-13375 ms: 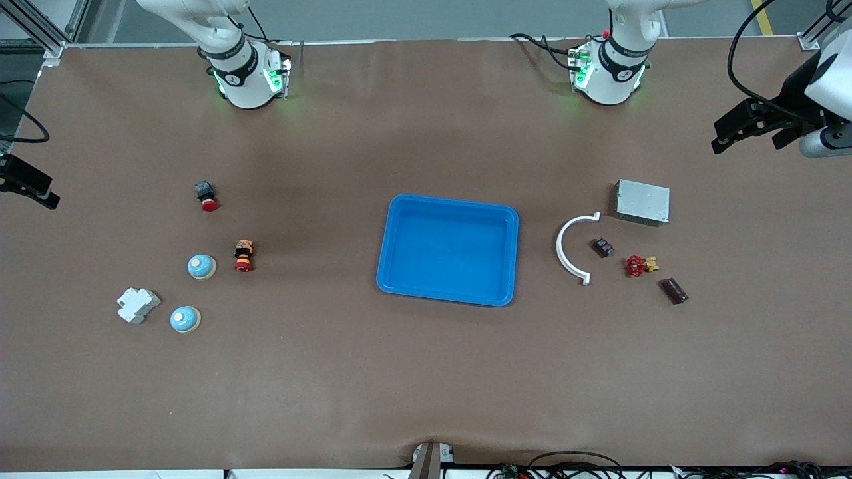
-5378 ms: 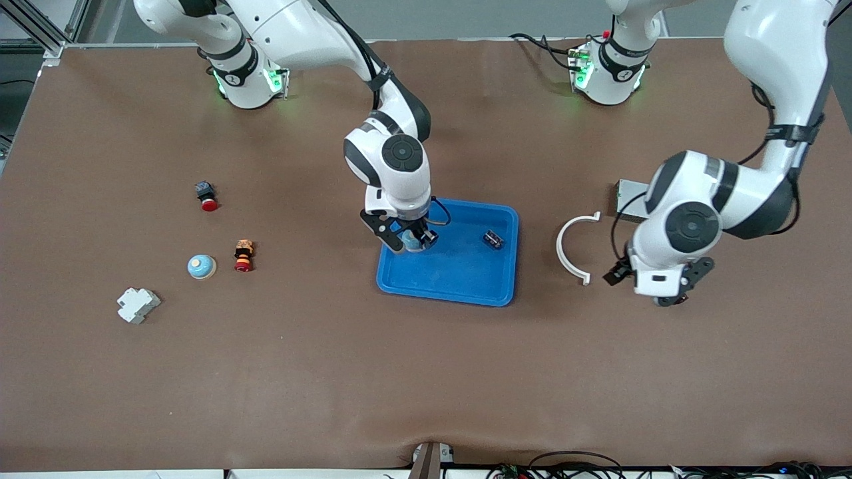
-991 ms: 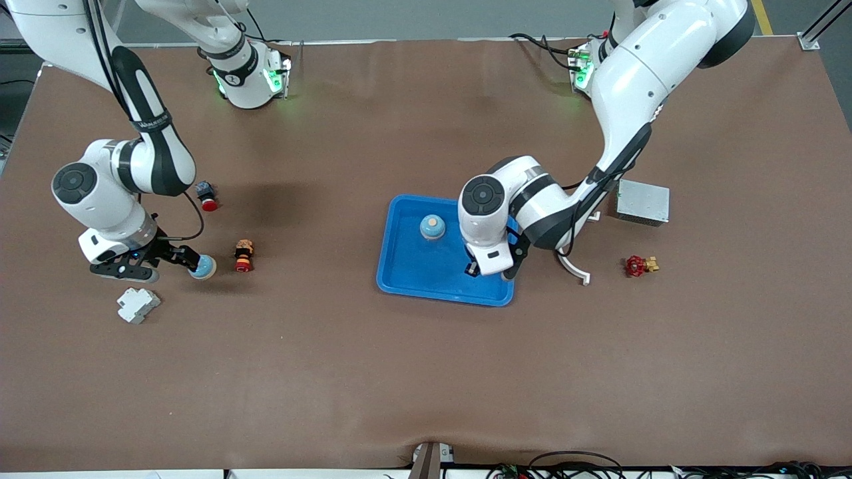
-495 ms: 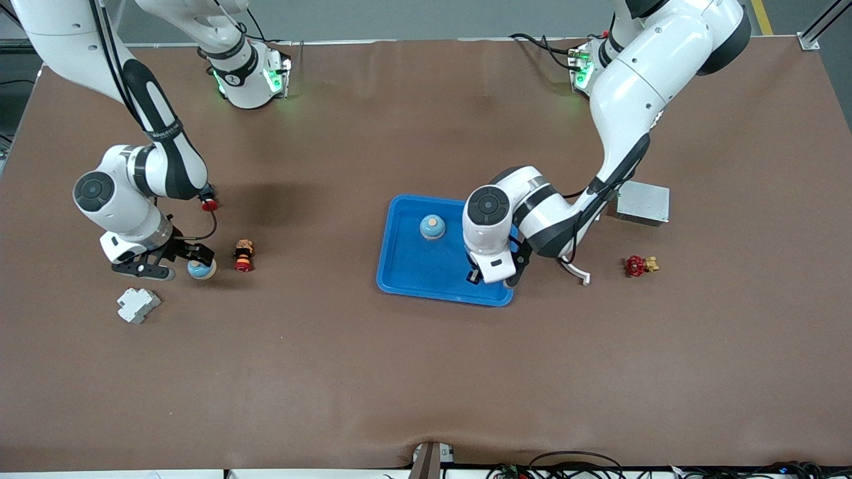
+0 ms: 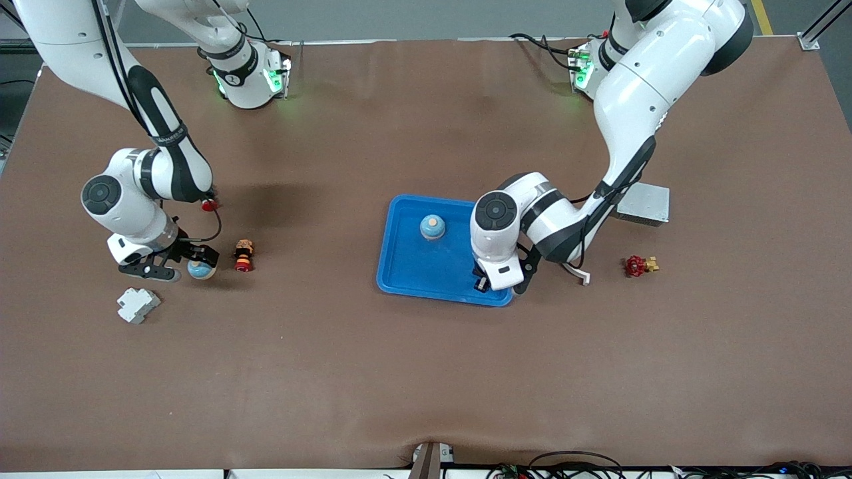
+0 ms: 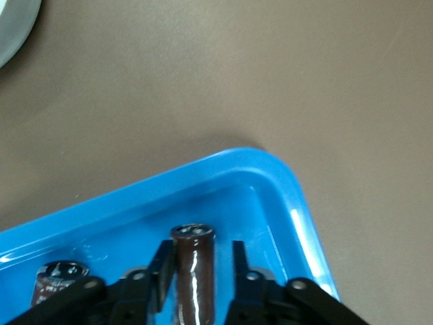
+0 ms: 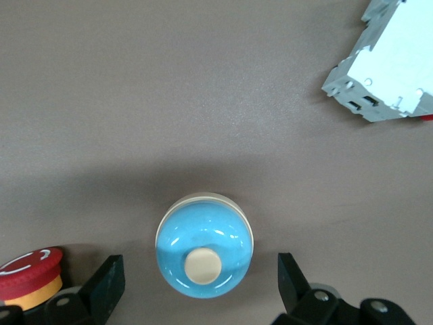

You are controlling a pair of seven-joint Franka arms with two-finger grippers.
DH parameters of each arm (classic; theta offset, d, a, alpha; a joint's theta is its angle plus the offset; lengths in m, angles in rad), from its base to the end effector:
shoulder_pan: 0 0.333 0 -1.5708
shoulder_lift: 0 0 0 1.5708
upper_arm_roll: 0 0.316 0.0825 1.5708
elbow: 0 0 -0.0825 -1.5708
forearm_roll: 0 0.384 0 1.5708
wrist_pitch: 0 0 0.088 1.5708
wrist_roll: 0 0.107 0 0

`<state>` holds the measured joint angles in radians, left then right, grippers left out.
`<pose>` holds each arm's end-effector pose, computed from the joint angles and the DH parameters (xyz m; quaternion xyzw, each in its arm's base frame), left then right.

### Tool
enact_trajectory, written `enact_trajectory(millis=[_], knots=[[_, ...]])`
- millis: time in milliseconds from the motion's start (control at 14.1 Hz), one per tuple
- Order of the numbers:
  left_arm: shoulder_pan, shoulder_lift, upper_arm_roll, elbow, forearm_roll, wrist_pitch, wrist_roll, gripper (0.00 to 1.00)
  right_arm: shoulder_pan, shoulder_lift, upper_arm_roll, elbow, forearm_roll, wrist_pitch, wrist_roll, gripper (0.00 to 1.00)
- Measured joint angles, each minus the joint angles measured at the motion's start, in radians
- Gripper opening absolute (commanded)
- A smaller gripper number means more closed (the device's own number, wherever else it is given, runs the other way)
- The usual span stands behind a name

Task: Place electrolytic capacitor and blue bell in tray
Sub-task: 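Grasp the second bell with the right gripper while the left gripper drops the capacitor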

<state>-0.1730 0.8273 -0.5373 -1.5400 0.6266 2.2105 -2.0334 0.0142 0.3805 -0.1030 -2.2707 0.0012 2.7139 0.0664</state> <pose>0.5809 -0.3957 0.2091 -0.8569 -0.5129 -0.0506 0.0149 0.5401 -0.0494 0.1957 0.9966 -0.0737 0.0321 0.0191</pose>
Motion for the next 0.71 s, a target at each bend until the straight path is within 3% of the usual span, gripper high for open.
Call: enact_trajectory(millis=[708], knots=[[0.04,-0.095,0.002,0.051,0.006,-0.078,0.339,1.0,0.0,0.017,0.001,0.0,0.001,0.019,0.0,1.0]])
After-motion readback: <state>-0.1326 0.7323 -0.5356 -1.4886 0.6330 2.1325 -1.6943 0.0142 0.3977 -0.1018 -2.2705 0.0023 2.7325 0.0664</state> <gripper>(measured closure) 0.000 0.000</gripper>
